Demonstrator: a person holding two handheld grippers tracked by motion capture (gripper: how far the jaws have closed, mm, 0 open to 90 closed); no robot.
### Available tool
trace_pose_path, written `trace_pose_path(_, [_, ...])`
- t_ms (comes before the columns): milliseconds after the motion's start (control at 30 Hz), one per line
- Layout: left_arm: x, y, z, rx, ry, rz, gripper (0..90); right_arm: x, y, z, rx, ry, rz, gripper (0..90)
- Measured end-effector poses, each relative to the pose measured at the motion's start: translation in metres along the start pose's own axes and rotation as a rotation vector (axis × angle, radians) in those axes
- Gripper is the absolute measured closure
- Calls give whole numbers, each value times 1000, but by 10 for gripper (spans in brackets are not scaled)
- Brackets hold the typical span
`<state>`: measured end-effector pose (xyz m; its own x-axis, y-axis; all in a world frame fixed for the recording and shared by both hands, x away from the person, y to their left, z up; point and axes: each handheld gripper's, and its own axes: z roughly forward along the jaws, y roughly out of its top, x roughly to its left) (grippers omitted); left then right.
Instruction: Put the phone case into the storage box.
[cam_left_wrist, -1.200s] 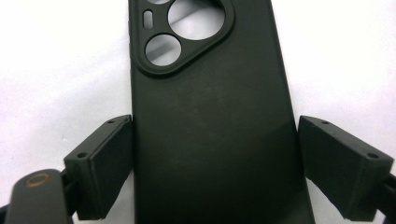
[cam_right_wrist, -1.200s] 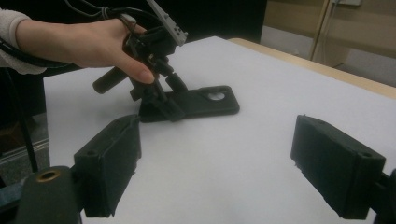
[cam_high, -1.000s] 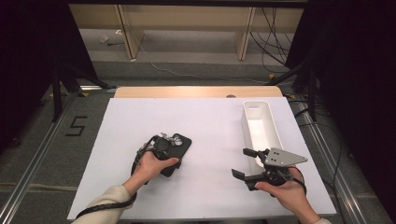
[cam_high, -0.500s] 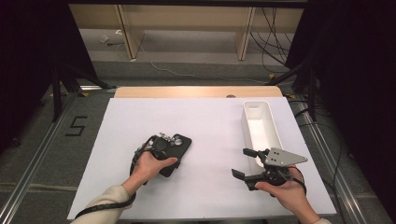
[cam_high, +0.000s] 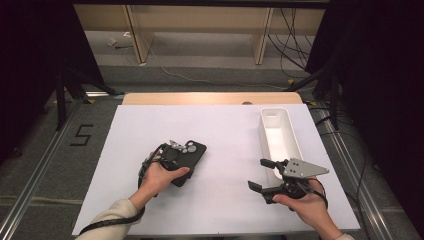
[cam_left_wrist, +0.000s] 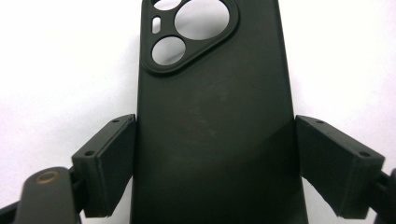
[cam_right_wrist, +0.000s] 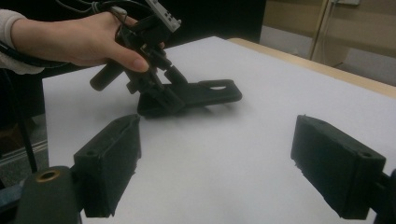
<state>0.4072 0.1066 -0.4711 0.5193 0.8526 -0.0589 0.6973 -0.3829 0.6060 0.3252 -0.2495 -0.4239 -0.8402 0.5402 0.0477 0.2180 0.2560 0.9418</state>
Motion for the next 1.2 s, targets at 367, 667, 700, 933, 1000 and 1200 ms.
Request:
trace_pose_path(367, [0, 0, -14, -92, -12, -4, 158, 0, 1, 2, 1, -6, 3, 172])
trace_pose_path(667, [-1, -1, -23, -145, -30, 9, 157, -1, 2, 5, -4, -18, 8, 170])
trace_pose_path(700, [-1, -1, -24, -154, -31, 10, 157, -1, 2, 5, -5, -19, 8, 170])
trace_pose_path(933, [-3, -2, -32, -203, -53, 17, 157, -3, 5, 9, -12, -30, 14, 169])
trace_pose_path(1000, [-4, -2, -33, -213, -59, 26, 157, -4, 5, 11, -13, -34, 12, 169])
trace_pose_path(1200, [-6, -4, -35, -239, -78, 40, 157, -6, 12, 20, -16, -41, 12, 170])
